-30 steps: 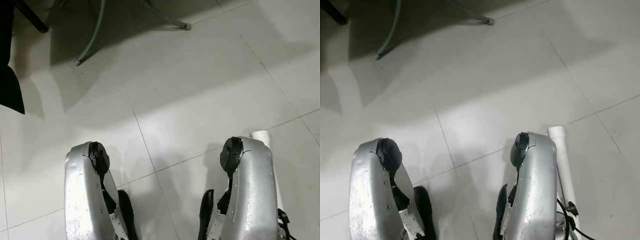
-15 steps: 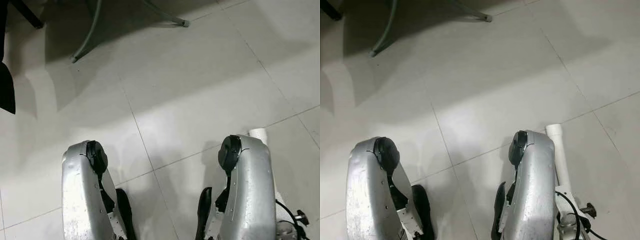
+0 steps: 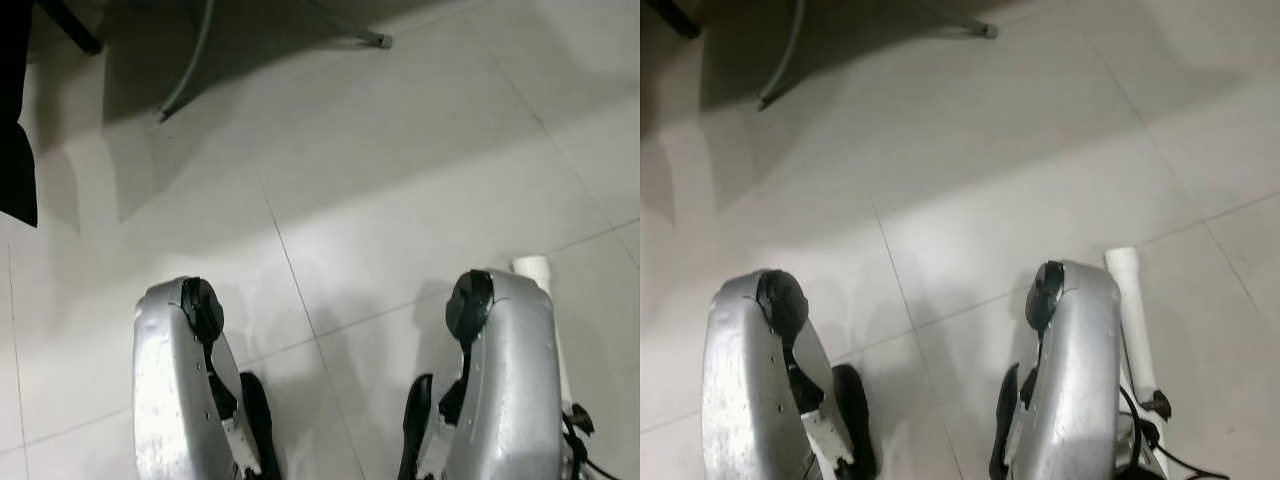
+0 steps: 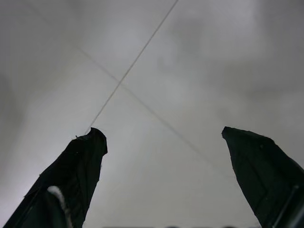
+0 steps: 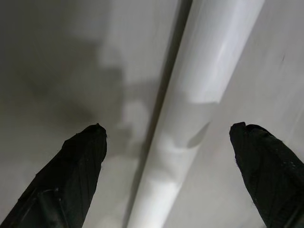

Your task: Building children table

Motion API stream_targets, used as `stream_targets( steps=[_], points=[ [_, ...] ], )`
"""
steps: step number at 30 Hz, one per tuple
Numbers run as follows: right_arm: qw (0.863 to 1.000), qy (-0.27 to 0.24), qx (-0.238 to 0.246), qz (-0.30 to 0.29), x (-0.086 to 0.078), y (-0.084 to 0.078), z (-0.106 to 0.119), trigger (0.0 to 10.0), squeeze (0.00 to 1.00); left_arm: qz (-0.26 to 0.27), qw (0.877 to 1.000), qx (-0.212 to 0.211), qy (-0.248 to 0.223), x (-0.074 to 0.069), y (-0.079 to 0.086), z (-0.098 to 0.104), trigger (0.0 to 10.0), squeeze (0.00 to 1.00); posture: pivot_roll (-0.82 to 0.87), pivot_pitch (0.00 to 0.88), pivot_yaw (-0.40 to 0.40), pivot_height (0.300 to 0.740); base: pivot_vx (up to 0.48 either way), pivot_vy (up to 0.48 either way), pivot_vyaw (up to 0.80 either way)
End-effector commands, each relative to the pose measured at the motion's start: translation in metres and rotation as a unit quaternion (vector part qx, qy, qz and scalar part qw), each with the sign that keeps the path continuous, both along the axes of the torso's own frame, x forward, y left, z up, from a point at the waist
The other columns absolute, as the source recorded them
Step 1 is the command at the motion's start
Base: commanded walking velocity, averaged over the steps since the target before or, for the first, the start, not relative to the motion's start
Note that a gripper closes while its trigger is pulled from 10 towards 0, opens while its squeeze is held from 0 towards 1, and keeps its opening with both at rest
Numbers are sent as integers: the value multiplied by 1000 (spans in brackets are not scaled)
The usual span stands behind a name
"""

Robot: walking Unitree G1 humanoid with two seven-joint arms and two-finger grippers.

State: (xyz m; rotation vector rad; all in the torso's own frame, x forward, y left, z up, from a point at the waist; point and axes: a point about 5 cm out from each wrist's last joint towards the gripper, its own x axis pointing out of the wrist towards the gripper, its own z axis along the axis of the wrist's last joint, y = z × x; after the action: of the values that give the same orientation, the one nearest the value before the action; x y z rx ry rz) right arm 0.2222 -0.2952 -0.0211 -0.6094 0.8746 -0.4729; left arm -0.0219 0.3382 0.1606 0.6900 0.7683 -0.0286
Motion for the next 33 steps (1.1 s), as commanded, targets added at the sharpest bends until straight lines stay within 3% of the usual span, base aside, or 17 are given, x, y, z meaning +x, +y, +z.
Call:
stream_targets(
  steps=[1, 5, 14, 16, 21, 26, 30, 33],
  points=[
    [999, 42, 17, -13, -22, 12, -21, 10000, 0, 23, 999, -5, 23, -13, 7, -1, 10000, 0, 234, 504, 122, 300, 0, 0, 0],
    [999, 41, 15, -17, -23, 11, -21, 10000, 0, 23, 999, -2, 24, -13, 10, 0, 10000, 0, 231, 504, 125, 300, 0, 0, 0],
    [998, 31, -20, -48, -24, -10, -11, 10000, 0, 17, 999, -3, 28, -12, 14, -2, 10000, 0, 219, 506, 119, 300, 0, 0, 0],
    [998, 35, -23, -48, -26, -14, -12, 10000, 0, 23, 999, 0, 33, -18, 17, -1, 10000, 0, 219, 507, 116, 300, 0, 0, 0],
    [998, 41, 9, -37, -28, -5, -19, 10000, 0, 33, 999, 2, 40, -24, 21, -1, 10000, 0, 221, 515, 116, 300, 0, 0, 0],
    [993, 80, 85, -7, -34, 15, -35, 10000, 0, 32, 999, 0, 43, -25, 19, -2, 10000, 0, 228, 517, 123, 300, 0, 0, 0],
    [991, 92, 97, -1, -39, 19, -39, 10000, 0, 31, 999, 0, 43, -25, 19, -2, 10000, 0, 228, 517, 123, 300, 0, 0, 0],
    [989, 117, 92, -1, -51, 15, -44, 10000, 0, 32, 999, 3, 43, -25, 22, 1, 10000, 0, 244, 521, 126, 300, 0, 0, 0]
  ],
)
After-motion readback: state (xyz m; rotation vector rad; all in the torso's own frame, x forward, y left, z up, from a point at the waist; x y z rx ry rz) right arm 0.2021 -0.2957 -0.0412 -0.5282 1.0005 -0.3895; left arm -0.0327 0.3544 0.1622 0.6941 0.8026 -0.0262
